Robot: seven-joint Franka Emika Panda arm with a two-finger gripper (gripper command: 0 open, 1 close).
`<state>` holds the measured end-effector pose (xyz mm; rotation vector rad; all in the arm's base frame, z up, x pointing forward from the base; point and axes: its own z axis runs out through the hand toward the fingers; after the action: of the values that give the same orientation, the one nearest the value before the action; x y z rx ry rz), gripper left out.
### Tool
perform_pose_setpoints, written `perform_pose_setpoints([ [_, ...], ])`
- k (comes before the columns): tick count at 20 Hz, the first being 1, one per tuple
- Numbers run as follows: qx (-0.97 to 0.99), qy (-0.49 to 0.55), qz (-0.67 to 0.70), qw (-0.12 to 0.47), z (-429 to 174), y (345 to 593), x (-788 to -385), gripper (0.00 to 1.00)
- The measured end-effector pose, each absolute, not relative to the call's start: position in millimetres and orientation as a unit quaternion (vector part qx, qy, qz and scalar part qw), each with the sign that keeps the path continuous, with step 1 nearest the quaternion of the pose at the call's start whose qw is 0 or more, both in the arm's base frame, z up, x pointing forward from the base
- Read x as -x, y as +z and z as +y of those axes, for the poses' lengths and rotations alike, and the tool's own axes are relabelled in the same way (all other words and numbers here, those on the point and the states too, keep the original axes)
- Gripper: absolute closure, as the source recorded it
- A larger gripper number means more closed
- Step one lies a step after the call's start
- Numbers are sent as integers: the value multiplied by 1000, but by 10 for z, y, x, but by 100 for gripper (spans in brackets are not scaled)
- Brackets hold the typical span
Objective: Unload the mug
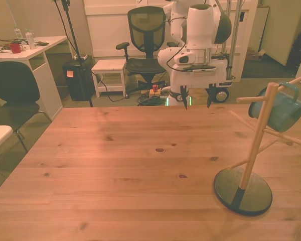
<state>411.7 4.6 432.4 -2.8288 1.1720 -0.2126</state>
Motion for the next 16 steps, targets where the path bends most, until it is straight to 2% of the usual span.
perform_pose_setpoints([
  [5, 920, -98, 376, 43, 76, 4419, -4193, 0],
  [9, 913, -153, 374, 58, 274, 4680, -4480, 0],
  [14, 918, -186, 342, 77, 722, 5102, -5060, 0],
  [16, 919, -188, 339, 75, 722, 5111, -5077, 0],
])
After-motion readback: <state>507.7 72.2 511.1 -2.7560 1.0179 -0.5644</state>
